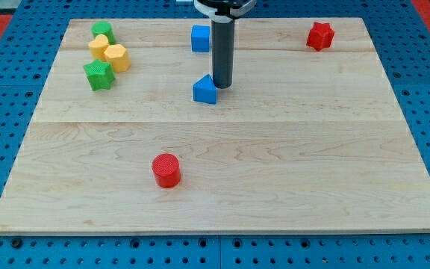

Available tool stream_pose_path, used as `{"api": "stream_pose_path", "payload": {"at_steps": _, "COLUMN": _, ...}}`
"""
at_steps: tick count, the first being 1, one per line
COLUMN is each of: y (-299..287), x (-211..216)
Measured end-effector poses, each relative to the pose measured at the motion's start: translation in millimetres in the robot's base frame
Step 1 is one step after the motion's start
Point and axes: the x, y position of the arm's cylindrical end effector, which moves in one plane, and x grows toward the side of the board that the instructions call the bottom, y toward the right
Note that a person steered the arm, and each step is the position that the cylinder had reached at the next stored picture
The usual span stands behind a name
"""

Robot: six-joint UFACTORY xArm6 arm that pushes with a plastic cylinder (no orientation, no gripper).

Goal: Place blue triangle below blue cube

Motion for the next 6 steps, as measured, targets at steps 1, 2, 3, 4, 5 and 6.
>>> {"api": "stream_pose_path", "payload": {"at_steps": 1, "y": 1, "x": 38}}
{"api": "stream_pose_path", "payload": {"at_steps": 2, "y": -36, "x": 12}}
{"api": "stream_pose_path", "payload": {"at_steps": 3, "y": -51, "x": -44}}
{"api": "stream_pose_path", "payload": {"at_steps": 4, "y": -78, "x": -81}}
{"api": "stream_pose_path", "payload": {"at_steps": 5, "y": -82, "x": -74}}
{"api": "stream_pose_path", "payload": {"at_steps": 6, "y": -69, "x": 3}}
